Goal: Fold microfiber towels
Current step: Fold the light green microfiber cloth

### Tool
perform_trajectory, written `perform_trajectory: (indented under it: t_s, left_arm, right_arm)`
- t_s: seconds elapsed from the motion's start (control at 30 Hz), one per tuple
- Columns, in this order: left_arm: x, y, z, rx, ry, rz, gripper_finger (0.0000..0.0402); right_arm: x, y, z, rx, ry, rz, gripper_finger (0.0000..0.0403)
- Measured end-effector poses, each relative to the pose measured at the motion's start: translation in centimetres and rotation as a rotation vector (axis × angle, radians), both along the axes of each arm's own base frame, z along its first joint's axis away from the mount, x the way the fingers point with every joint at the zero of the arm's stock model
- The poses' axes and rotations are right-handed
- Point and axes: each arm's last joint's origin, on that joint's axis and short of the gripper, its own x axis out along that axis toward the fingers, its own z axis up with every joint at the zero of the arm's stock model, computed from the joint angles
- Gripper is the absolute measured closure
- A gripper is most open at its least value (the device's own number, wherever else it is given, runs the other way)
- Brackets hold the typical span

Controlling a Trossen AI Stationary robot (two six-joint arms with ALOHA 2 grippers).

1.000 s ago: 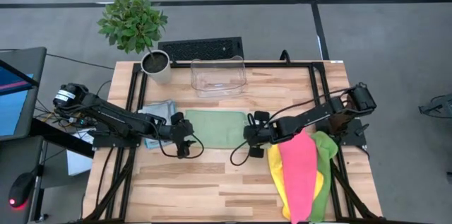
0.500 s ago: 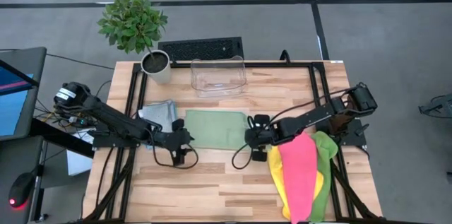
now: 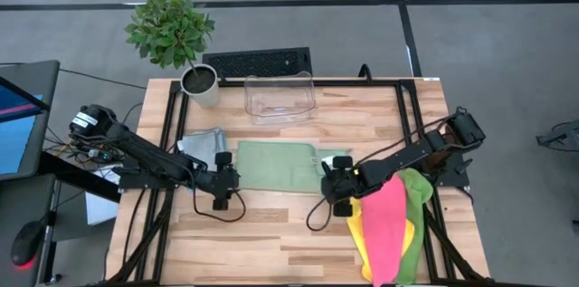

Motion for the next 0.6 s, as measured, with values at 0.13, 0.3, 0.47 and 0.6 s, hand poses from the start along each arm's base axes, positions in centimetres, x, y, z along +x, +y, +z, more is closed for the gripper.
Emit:
perform_trajectory:
  t_s: [0.13,0.3,0.47,0.6]
  left_arm:
    - [0.0,0.1,0.0,0.029,0.001,-0.01,0.0194]
    - [0.0,0.1,0.0,0.047,0.001,-0.001,0.0194]
    - [-0.1,0.1,0.0,0.047,0.003,-0.001,0.0194]
    - [0.0,0.0,-0.3,0.025,0.021,-0.014,0.0208]
  right_arm:
    - [-0.6,1.1,-0.1,-0.004,0.016,0.027,0.0198]
    - [-1.5,1.7,-0.2,-0.024,0.065,0.005,0.0207]
    - [-2.3,2.1,-0.3,-0.051,0.104,-0.007,0.0209]
    - [-2.4,2.4,-0.3,-0.06,0.096,-0.006,0.0212]
